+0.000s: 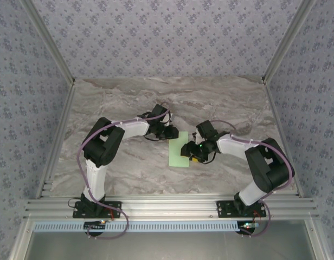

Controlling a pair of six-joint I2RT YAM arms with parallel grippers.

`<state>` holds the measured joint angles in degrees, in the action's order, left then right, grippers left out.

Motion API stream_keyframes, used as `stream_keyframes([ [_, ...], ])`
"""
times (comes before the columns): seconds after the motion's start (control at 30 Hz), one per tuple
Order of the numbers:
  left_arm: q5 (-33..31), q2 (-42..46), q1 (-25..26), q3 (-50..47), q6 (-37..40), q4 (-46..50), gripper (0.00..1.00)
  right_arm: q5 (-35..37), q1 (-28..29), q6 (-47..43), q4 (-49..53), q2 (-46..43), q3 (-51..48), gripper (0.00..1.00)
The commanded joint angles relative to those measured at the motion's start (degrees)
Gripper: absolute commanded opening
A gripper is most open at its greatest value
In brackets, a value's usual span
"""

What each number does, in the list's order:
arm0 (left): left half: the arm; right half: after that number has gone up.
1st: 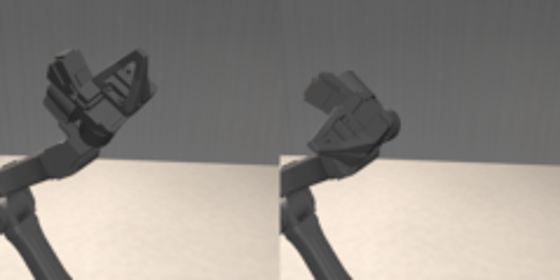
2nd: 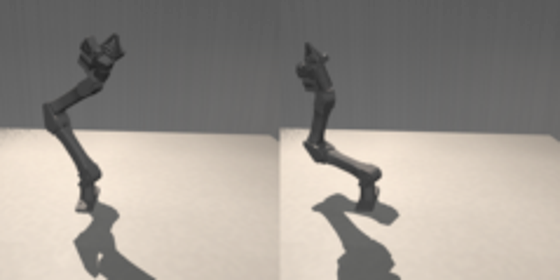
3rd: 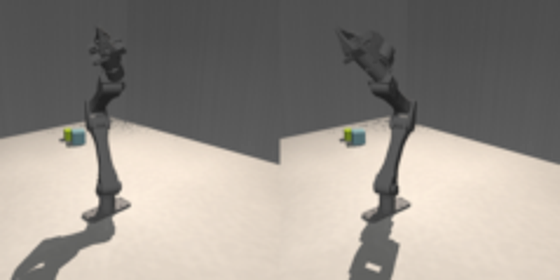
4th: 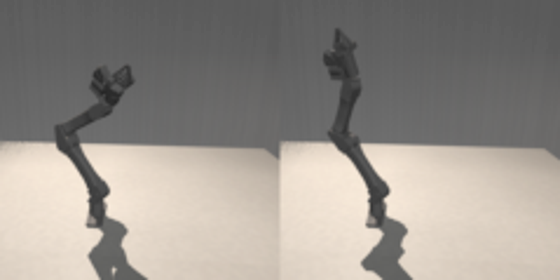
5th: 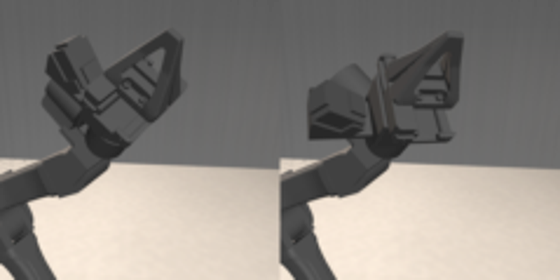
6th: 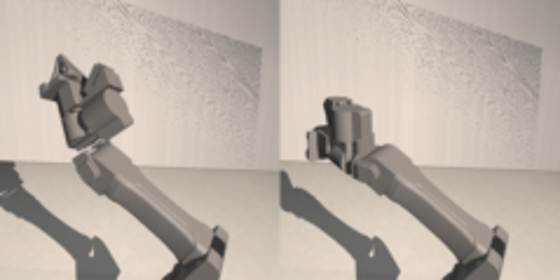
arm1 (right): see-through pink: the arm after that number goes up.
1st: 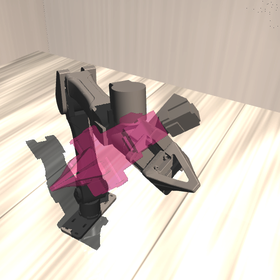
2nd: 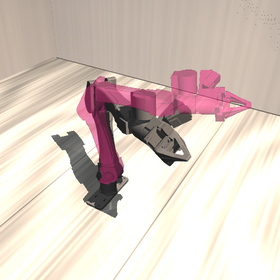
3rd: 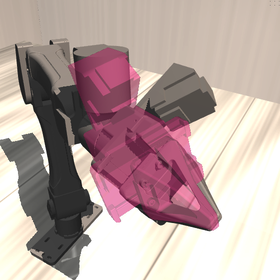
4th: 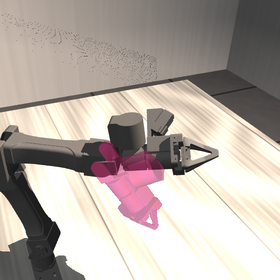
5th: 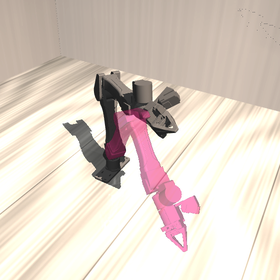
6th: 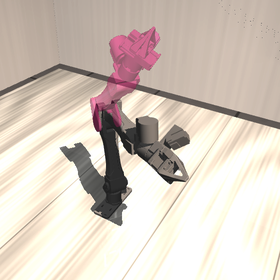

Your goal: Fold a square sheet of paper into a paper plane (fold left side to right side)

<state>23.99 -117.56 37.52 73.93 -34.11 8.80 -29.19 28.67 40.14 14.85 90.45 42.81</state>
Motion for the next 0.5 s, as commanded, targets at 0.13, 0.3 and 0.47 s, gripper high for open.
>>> stream_keyframes([
  [0.13, -0.5, 0.2, 0.6, -1.2, -0.1, 1.0, 0.27, -1.0, 0.4, 2.6, -4.1, 1.3, 1.0, 0.54],
  [0.3, -0.2, 0.7, 0.6, -1.1, 0.1, 1.0, 0.28, -0.8, 0.4, 2.0, -3.9, 1.2, 1.6, 0.53],
  [0.47, -0.1, 2.8, 0.5, 0.0, 1.9, 2.2, 0.33, -0.5, 0.2, 0.8, -2.8, 0.8, 2.2, 0.53],
])
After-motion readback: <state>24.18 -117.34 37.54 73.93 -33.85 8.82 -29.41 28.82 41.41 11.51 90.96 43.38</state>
